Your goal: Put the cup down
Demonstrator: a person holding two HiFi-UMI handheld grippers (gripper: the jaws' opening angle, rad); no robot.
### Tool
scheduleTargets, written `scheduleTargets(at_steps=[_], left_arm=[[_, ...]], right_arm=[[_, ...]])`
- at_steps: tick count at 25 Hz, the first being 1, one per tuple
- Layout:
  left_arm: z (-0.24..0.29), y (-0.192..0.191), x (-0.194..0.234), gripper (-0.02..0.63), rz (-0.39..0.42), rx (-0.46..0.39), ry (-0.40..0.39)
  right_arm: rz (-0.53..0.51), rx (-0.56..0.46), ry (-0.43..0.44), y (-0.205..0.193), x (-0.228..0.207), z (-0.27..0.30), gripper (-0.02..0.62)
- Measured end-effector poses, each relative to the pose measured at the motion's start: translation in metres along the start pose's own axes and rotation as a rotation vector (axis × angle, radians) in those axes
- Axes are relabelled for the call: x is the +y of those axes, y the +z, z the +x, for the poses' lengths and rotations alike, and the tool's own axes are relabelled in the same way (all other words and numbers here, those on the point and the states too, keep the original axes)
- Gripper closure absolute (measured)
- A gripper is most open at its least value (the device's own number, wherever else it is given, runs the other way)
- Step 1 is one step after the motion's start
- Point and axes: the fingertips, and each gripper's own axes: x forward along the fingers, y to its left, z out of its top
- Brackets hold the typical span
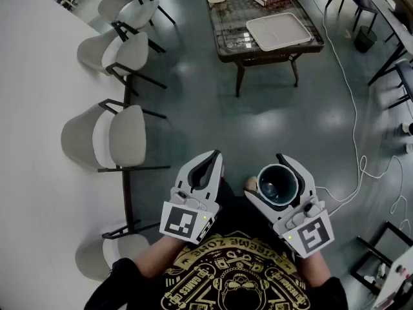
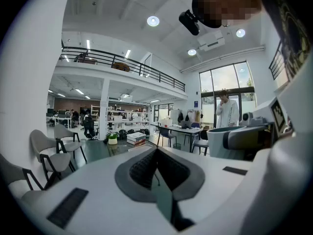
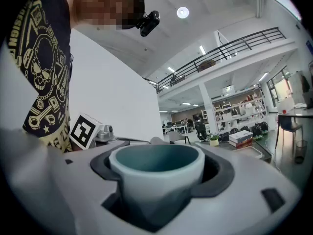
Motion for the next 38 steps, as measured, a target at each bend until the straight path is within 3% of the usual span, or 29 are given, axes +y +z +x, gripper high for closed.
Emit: scheduleTargets(at_steps=[26, 38], left_arm=[[0.003, -0.001, 0.001, 0.617, -0.002, -0.003, -0.008], [0.015, 0.018, -0.013, 0.617, 0.025, -0.029, -0.021]], right_arm=[[-0.029, 0.001, -0.014, -0.001, -0.008, 0.003, 0.206], [-0.052, -0.022, -0.028, 0.013, -0.022, -0.008, 0.204]])
